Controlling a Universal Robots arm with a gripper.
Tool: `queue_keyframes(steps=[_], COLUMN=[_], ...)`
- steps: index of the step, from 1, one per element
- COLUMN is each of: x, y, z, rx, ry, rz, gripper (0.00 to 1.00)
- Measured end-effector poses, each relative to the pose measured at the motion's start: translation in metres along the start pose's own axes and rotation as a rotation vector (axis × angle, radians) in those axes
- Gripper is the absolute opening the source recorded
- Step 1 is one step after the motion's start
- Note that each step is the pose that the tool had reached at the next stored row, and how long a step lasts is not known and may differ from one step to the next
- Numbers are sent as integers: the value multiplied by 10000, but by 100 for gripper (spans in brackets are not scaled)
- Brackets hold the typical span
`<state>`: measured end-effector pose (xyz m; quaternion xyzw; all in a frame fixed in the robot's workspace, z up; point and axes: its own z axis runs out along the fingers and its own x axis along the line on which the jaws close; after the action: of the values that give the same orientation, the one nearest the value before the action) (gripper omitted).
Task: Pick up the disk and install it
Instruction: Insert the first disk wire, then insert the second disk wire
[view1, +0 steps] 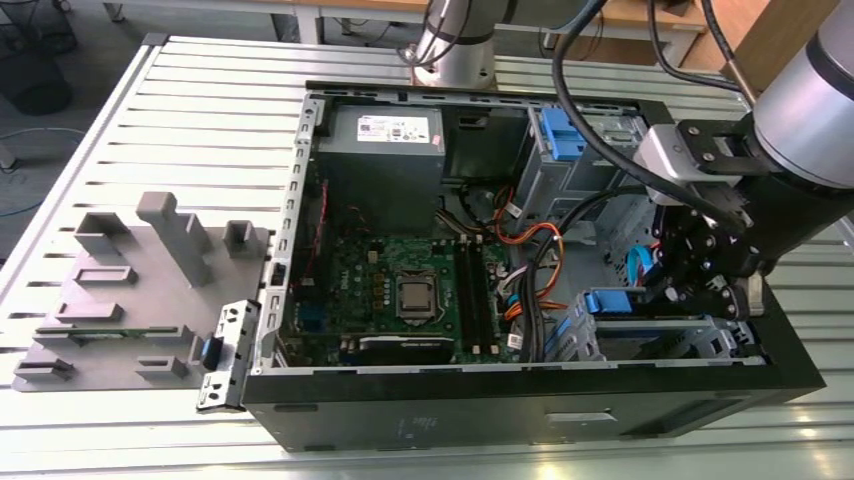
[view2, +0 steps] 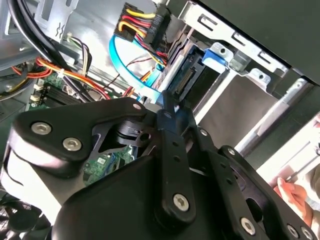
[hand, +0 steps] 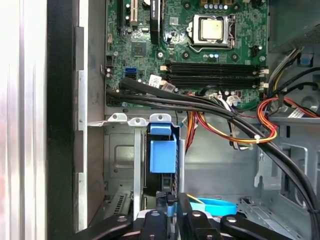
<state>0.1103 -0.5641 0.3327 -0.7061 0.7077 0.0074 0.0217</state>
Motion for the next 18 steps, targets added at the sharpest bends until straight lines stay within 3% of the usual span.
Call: queue_keyframes(steps=[7, 18], x=[-9, -9], y=[-4, -49], z=[-216, -223], rx=[0, -7], ry=[-7, -6], rz=[0, 1], gripper=[24, 24])
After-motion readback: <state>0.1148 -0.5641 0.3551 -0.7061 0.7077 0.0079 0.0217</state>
